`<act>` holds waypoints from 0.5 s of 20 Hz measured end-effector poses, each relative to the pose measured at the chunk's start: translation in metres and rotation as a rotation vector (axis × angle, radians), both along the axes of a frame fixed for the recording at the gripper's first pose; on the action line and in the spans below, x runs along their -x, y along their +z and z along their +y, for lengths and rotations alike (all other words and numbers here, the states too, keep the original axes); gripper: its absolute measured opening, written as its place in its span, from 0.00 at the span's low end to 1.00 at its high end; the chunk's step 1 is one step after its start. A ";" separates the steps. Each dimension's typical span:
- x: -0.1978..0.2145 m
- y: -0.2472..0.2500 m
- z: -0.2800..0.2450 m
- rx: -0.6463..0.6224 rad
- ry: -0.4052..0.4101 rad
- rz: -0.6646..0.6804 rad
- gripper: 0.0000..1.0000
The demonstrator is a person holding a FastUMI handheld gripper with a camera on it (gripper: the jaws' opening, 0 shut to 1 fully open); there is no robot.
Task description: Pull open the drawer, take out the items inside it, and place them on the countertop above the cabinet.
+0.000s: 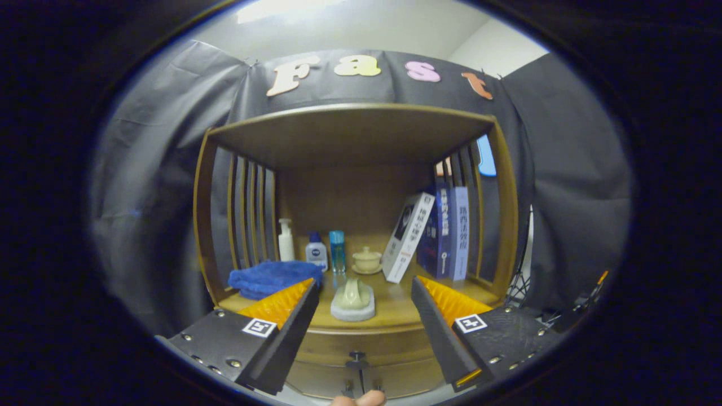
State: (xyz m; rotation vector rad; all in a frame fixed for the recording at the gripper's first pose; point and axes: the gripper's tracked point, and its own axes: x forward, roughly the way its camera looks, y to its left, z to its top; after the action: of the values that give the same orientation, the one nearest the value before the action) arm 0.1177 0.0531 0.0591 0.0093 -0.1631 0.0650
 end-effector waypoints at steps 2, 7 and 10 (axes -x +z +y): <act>0.010 0.022 0.004 0.014 0.001 -0.019 0.99; 0.021 0.055 0.012 0.034 0.010 -0.056 0.99; 0.022 0.052 0.014 0.010 0.023 -0.052 0.99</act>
State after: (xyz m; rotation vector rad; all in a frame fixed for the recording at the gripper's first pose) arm 0.0956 0.0668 0.1108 -0.0008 -0.2151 0.0890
